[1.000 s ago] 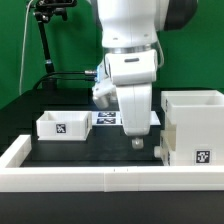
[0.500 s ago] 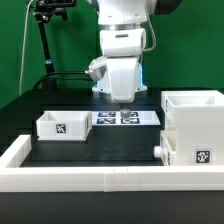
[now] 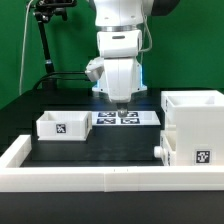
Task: Assemble drawer
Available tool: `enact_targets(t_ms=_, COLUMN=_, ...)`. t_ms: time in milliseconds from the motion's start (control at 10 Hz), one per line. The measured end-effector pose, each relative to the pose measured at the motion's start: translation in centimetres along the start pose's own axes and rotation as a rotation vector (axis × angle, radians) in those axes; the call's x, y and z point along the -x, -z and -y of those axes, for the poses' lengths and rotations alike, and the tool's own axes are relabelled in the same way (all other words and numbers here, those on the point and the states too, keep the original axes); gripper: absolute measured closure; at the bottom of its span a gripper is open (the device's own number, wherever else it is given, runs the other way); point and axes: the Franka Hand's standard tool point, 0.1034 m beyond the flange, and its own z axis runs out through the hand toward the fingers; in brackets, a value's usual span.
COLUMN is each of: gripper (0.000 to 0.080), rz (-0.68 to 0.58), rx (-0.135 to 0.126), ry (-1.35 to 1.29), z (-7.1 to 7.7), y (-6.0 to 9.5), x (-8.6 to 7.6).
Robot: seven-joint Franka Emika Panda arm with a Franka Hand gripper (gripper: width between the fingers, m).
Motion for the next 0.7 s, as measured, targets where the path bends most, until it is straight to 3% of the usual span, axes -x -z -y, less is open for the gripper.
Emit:
enact_targets(t_ms=100, gripper=0.0151, rz=-0.005, rx=0.015, ry=-0.036, z=0.1, y=0.0, x=0.3)
enact_targets(t_ms=200, gripper=0.0151, rz=-0.010, rx=0.054, ry=-0.151, z=1.0, y=-0.1, x=1.2)
enact_targets(t_ms=300, gripper=0.0151, rz=-0.008, rx=0.067, ry=-0.259, z=2.7, y=-0.1, x=1.3)
enact_targets(t_ms=500, gripper=0.0151, rz=-0.004, rx=0.065, ry=-0.423, z=4.9, y=0.0, x=0.3)
enact_targets(t_ms=700, gripper=0.0151, rz=-0.002, rx=0.066, ry=-0.426, z=5.1, y=0.1, x=0.3)
